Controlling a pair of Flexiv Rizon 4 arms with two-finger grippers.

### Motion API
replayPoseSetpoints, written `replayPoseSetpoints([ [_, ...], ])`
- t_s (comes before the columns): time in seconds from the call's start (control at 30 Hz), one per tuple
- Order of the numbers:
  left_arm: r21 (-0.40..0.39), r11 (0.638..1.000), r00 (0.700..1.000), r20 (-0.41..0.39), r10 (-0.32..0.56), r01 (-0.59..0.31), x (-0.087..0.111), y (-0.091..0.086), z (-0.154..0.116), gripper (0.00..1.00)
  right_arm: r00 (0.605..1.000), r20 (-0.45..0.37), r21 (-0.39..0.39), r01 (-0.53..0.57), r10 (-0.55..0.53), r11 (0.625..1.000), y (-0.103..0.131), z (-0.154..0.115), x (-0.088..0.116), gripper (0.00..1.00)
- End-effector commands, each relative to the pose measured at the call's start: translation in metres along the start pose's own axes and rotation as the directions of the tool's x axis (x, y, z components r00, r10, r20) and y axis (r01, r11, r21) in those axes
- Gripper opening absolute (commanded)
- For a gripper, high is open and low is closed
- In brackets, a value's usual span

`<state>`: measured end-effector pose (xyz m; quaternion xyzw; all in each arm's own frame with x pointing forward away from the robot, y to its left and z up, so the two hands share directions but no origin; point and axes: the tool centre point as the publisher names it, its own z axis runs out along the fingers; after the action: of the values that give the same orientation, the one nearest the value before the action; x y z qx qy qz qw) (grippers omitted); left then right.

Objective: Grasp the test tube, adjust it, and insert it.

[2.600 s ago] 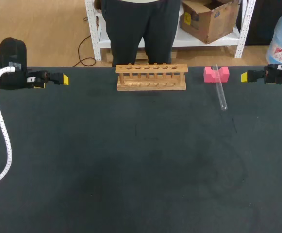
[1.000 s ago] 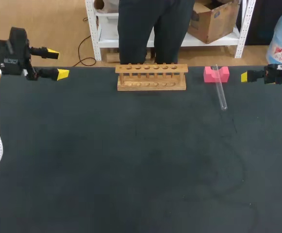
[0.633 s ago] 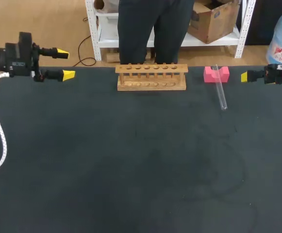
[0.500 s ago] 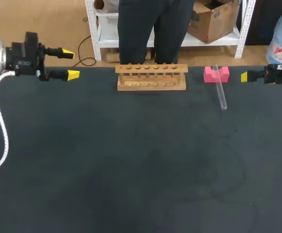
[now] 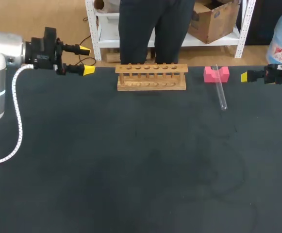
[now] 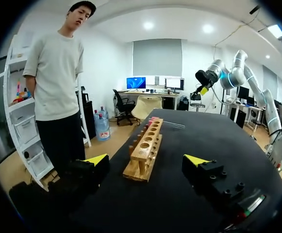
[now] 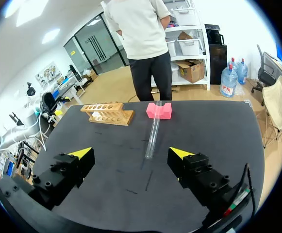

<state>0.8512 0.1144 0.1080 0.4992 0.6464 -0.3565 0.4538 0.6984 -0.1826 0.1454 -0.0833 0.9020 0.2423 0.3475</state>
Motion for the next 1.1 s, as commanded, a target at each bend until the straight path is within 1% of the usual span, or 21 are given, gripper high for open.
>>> replayPoseSetpoints([
  [0.03, 0.036, 0.999, 1.0, -0.001, 0.0, 0.0, 0.001, 0.008, 0.007, 1.0, 1.0, 0.0, 0.006, 0.0, 0.0, 1.0, 0.001, -0.001, 0.0, 1.0],
  [0.23, 0.037, 0.999, 0.999, -0.032, 0.015, -0.014, -0.002, 0.004, 0.01, 1.0, 1.0, 0.0, 0.006, 0.0, 0.0, 1.0, 0.001, -0.001, 0.0, 1.0],
  [0.87, 0.037, 0.999, 0.999, -0.032, 0.015, -0.014, -0.002, 0.004, 0.01, 1.0, 1.0, 0.0, 0.006, 0.0, 0.0, 1.0, 0.001, -0.001, 0.0, 1.0],
  [0.93, 0.037, 0.999, 0.999, -0.032, 0.015, -0.014, -0.002, 0.004, 0.01, 1.0, 1.0, 0.006, 0.063, 0.029, -0.03, 0.998, 0.005, 0.003, -0.007, 1.0],
  [0.97, 0.037, 0.999, 0.999, -0.032, 0.015, -0.014, -0.002, 0.004, 0.01, 1.0, 0.999, 0.009, 0.123, 0.042, -0.043, 0.991, 0.007, 0.005, -0.011, 1.0],
  [1.0, 0.037, 0.999, 0.999, -0.032, 0.015, -0.014, -0.002, 0.004, 0.01, 1.0, 0.998, 0.013, 0.155, 0.051, -0.054, 0.987, 0.009, 0.007, -0.014, 1.0],
  [1.03, 0.037, 0.999, 0.999, -0.032, 0.015, -0.014, -0.002, 0.004, 0.01, 1.0, 0.998, 0.015, 0.186, 0.062, -0.066, 0.981, 0.012, 0.009, -0.017, 1.0],
  [1.07, 0.037, 0.999, 0.999, -0.032, 0.015, -0.014, -0.002, 0.004, 0.01, 1.0, 0.997, 0.014, 0.24, 0.071, -0.076, 0.968, 0.014, 0.012, -0.02, 1.0],
  [1.1, 0.037, 0.999, 0.999, -0.032, 0.015, -0.014, -0.002, 0.004, 0.01, 1.0, 0.996, 0.01, 0.27, 0.085, -0.091, 0.959, 0.016, 0.014, -0.023, 1.0],
])
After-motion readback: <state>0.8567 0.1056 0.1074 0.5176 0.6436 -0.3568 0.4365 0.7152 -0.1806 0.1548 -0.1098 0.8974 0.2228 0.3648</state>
